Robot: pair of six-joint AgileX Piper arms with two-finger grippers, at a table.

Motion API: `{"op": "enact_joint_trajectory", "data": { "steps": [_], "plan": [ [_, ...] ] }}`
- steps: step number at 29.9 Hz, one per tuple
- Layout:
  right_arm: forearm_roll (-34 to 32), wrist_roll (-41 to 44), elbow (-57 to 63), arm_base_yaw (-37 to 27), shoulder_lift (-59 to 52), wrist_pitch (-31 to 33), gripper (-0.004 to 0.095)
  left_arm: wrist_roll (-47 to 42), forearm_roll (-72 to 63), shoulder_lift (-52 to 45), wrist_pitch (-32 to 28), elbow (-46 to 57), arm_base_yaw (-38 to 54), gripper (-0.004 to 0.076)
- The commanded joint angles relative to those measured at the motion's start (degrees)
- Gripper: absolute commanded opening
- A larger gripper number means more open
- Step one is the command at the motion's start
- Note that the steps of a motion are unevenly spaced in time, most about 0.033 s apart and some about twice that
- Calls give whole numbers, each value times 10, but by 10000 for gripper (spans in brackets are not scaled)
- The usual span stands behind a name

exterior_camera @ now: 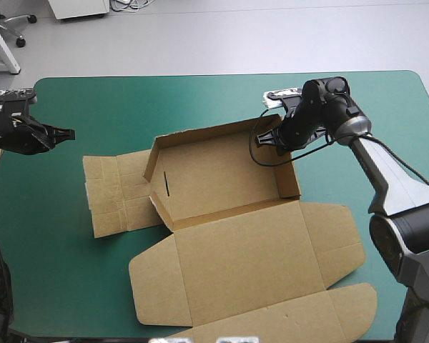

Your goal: Fold the box

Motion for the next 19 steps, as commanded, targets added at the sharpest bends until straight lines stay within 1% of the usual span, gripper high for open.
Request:
{"op": "enact_joint_trajectory", "data": {
  "steps": [1, 5, 13, 16, 19],
  "plan": [
    [13, -1, -32, -5, 6, -1, -14, -1, -14, -22, -19, -17, 1, -3],
    [13, -9, -33, -5, 27, -28, -14, -1, -14, -22, -19, -17, 1, -3],
    [10, -20, -33, -5, 33, -136, -14, -1, -15, -22, -19, -17, 1, -3],
    [7, -27, -33, -5, 33, -153, -14, -1, -15, -22, -19, -17, 1, -3],
    [0, -39, -33, -5, 33, -149, -12, -1, -15, -22, -19, -17, 1, -3]
  ]
}}
